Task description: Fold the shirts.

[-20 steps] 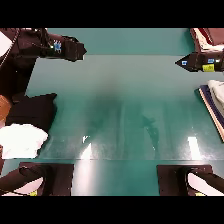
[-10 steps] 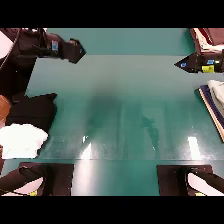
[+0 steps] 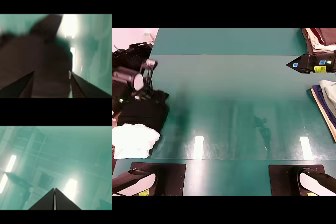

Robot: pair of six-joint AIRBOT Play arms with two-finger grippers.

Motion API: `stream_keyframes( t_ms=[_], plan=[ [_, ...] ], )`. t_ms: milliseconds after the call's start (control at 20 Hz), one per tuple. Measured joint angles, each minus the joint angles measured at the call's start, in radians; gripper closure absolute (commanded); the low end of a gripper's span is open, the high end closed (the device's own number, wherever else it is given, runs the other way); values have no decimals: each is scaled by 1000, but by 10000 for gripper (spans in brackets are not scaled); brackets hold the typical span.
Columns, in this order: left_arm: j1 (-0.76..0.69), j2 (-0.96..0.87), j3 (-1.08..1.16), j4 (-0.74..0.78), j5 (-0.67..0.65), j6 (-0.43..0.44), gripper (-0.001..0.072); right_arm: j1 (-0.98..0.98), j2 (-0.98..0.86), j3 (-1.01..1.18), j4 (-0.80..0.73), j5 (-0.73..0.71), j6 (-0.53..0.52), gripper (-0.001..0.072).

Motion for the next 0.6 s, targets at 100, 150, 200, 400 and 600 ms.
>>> stream_keyframes(
  t_ms=[100, 150, 200, 400, 600],
  plan=[
    [43, 0, -84, -11, 50, -22, 205, 0, 0, 0, 0, -1, 0, 688],
    [58, 0, -112, -21, 74, -30, 205, 0, 0, 0, 0, -2, 0, 688],
    [67, 0, -130, -29, 92, -35, 206, 0, 0, 0, 0, -4, 0, 688],
    [88, 0, -167, -51, 126, -55, 389, 0, 0, 0, 0, -11, 0, 688],
    [93, 0, -169, -62, 123, -85, 679, 0, 0, 0, 0, -12, 0, 688]
  ],
)
